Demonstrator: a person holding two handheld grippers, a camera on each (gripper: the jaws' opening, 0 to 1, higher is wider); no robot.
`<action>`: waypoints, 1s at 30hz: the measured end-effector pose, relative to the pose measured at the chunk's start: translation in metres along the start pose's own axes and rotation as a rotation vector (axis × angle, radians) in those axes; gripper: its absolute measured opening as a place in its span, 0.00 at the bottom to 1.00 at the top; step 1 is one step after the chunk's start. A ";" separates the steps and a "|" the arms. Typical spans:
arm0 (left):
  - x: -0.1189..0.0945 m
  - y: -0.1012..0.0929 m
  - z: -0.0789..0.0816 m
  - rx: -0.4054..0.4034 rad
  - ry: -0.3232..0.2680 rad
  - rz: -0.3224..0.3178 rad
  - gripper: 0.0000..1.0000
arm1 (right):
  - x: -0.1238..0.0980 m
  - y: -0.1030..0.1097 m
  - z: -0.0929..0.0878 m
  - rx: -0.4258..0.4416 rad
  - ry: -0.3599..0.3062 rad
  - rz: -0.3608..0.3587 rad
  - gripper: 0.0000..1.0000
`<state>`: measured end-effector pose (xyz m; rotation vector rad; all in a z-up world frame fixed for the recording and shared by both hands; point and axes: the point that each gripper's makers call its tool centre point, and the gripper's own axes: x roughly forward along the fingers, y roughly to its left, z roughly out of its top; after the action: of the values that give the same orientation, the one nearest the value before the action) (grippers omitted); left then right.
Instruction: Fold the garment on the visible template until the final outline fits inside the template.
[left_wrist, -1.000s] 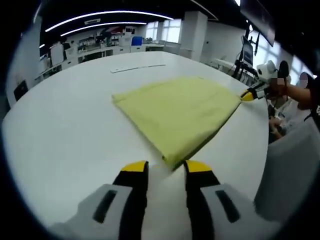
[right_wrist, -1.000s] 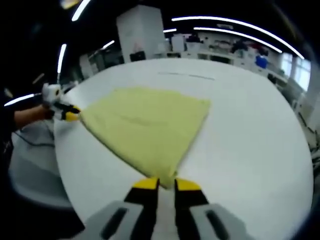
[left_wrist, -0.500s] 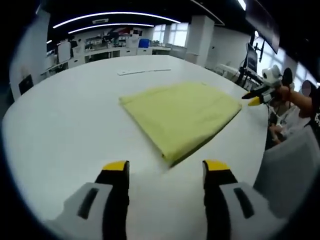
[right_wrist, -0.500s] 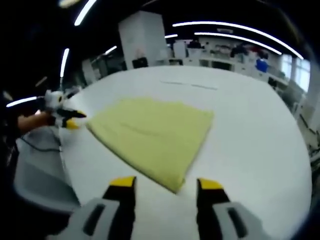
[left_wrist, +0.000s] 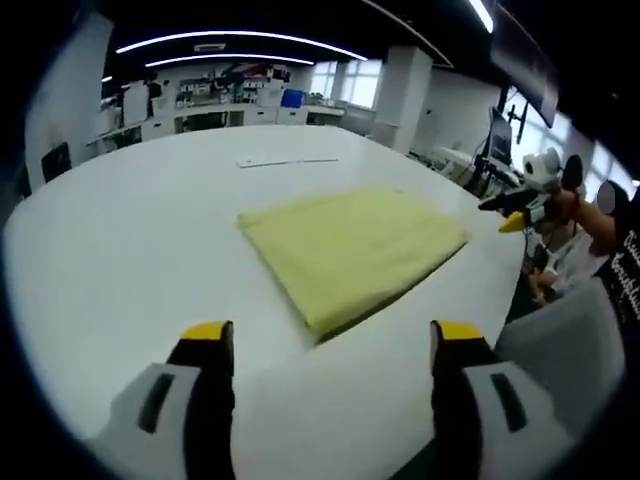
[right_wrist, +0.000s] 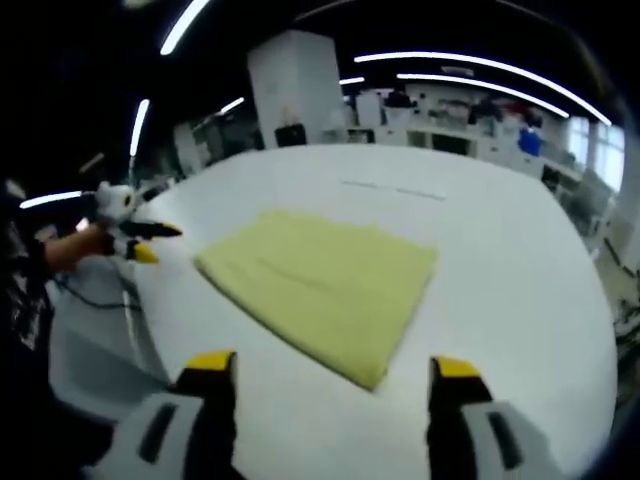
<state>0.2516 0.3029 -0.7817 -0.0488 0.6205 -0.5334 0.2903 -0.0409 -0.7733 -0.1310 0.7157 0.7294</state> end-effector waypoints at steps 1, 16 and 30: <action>-0.001 0.000 0.001 -0.005 -0.002 0.004 0.81 | -0.001 0.001 0.001 -0.002 -0.002 0.001 0.82; -0.020 -0.006 0.003 -0.051 -0.033 0.052 0.99 | -0.017 0.016 0.013 -0.013 -0.027 -0.015 0.99; -0.033 -0.006 -0.001 -0.047 -0.015 0.084 0.99 | -0.024 0.015 0.009 -0.022 -0.017 -0.037 0.99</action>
<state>0.2253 0.3137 -0.7637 -0.0707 0.6181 -0.4371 0.2729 -0.0398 -0.7492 -0.1571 0.6874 0.7023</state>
